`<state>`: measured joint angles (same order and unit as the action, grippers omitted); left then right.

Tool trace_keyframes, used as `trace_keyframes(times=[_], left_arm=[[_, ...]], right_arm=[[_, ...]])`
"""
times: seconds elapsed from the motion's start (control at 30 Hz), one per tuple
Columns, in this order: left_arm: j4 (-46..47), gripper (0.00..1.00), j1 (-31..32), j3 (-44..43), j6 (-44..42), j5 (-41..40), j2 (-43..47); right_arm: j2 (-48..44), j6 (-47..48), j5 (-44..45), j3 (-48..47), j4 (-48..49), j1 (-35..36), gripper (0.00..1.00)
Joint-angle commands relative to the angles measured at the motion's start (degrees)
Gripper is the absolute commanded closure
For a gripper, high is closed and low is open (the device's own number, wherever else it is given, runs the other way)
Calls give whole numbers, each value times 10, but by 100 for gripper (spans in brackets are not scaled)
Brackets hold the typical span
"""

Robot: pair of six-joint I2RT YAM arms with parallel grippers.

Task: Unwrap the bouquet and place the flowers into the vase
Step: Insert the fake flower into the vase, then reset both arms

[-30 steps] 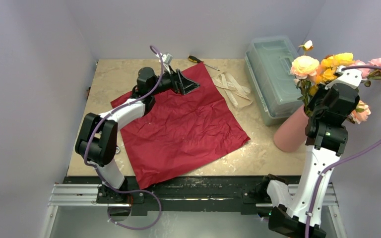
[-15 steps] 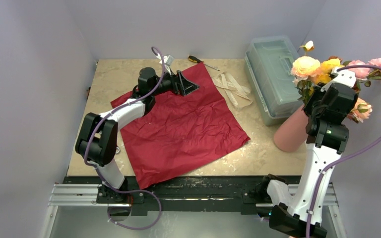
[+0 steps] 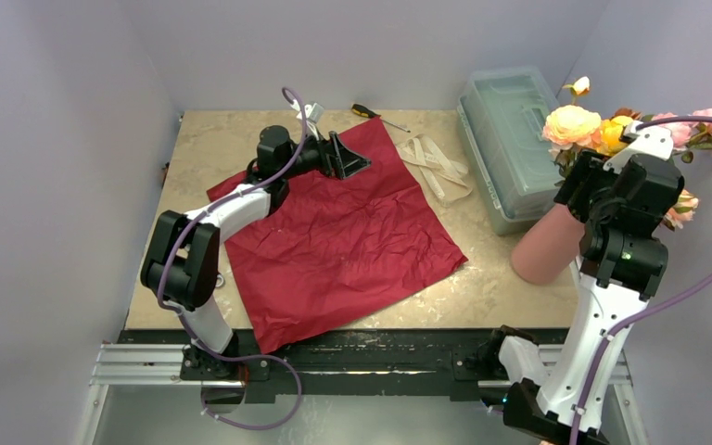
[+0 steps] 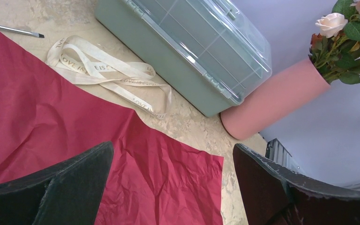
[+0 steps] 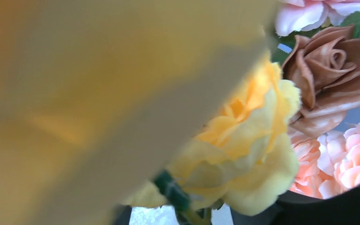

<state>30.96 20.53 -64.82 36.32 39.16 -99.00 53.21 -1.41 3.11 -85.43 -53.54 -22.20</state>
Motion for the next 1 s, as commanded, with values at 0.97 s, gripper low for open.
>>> trace_keyframes(times=[0.97], left_arm=[[-179, 0, -6, 19, -117, -53, 118]], right_arm=[[-84, 173, -226, -17, -181, -2, 2]])
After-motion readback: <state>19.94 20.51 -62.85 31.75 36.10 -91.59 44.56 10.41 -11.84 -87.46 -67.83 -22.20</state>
